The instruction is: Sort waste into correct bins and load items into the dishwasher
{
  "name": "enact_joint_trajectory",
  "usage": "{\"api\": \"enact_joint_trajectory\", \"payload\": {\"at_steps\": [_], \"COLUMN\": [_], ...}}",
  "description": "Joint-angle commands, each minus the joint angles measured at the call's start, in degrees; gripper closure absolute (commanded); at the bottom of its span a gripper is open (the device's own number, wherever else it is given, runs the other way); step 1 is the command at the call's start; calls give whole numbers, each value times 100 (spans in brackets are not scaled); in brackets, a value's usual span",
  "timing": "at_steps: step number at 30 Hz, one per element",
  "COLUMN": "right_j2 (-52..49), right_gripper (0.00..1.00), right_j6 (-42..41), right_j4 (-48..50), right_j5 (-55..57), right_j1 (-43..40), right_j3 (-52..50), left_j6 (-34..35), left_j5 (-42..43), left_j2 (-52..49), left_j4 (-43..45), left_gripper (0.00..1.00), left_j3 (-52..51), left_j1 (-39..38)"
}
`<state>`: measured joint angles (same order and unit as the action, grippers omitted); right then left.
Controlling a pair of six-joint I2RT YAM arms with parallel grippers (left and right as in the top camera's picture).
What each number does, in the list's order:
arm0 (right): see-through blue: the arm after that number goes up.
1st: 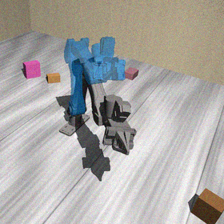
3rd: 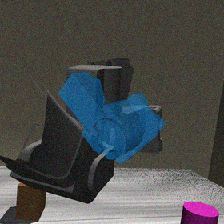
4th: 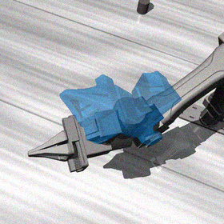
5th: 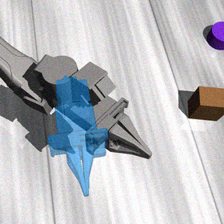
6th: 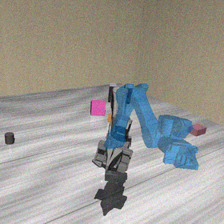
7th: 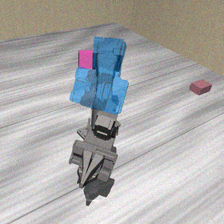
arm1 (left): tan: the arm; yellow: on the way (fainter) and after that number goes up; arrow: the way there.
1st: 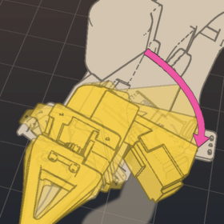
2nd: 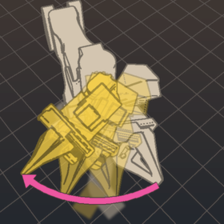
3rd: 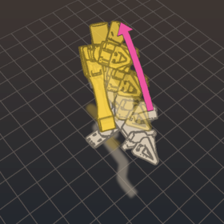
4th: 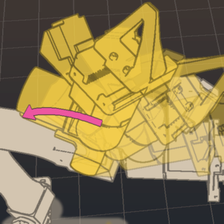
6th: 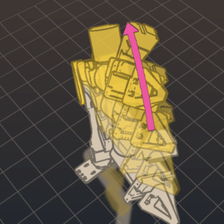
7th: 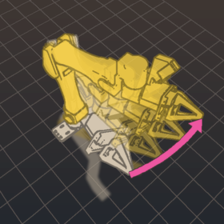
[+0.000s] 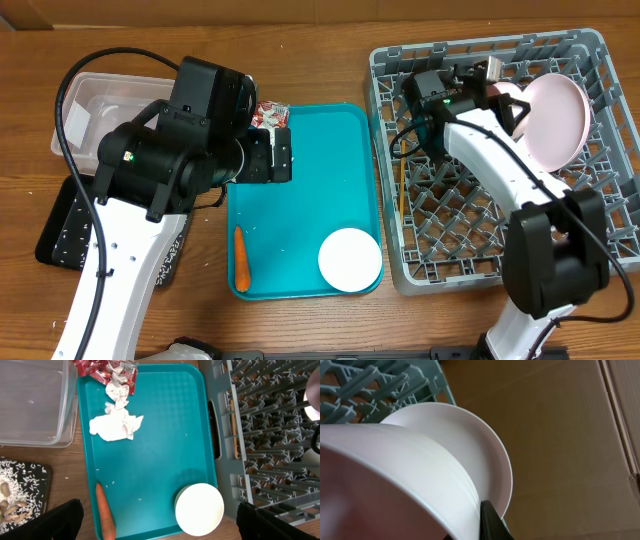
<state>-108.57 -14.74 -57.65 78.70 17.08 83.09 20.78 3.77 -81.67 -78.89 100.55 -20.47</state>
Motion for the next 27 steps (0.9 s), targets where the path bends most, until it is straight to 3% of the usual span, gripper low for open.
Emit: {"api": "enact_joint_trajectory", "payload": {"at_steps": [1, 8, 27], "right_j2": [374, 212, 39], "right_gripper": [96, 96, 96], "right_j6": [-42, -42, -24], "right_j4": [33, 422, 448], "right_j5": [-195, -1012, -501], "right_j1": [33, 22, -232], "right_j3": [31, -282, -352], "left_j6": [-114, -111, -111], "left_j5": [-127, -131, -140], "left_j2": [-9, -9, -9], "left_j4": [70, 74, 0], "left_gripper": [0, 0, 0], "left_j3": [81, 81, 81], "left_j1": [31, 31, 31]}}
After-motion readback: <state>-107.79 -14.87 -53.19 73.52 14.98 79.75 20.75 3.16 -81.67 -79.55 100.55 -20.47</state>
